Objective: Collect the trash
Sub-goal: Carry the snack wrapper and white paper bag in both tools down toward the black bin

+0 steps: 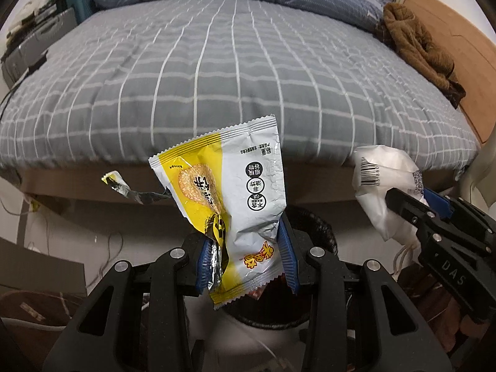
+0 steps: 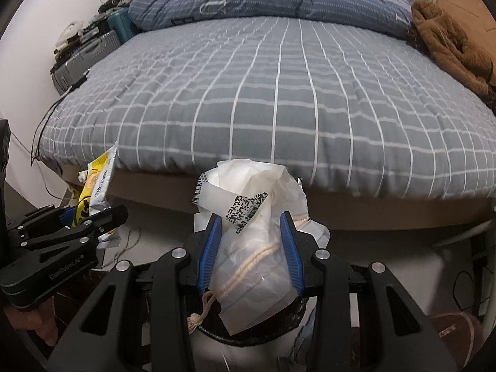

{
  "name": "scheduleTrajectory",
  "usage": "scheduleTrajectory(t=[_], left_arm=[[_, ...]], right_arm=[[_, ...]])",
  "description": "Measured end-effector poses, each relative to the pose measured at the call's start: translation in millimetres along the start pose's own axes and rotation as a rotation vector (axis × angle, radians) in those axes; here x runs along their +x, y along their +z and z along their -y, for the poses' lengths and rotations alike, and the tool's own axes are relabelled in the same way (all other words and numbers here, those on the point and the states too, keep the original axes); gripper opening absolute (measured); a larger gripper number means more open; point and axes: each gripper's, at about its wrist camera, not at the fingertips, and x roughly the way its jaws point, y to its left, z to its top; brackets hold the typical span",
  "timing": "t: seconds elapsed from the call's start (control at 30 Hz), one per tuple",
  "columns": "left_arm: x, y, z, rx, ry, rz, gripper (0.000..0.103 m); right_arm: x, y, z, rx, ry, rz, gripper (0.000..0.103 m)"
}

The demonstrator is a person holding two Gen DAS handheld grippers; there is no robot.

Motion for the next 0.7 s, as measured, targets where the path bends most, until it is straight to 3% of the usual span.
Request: scheduleTrajectory(t=[0.53,0.7], left_arm=[[54.3,-31.5,-28.5,-0.031,0.018,-0.094,0.036],[56.7,-35.3,-36.1,-0.038,0.031,-0.099,0.036]], right_arm=[[65.3,-32.6,-3.3,0.013,0.007,-0.155,0.038],[74.5,-32.5,-15.5,-0.01,0.016,-0.163,0.045]])
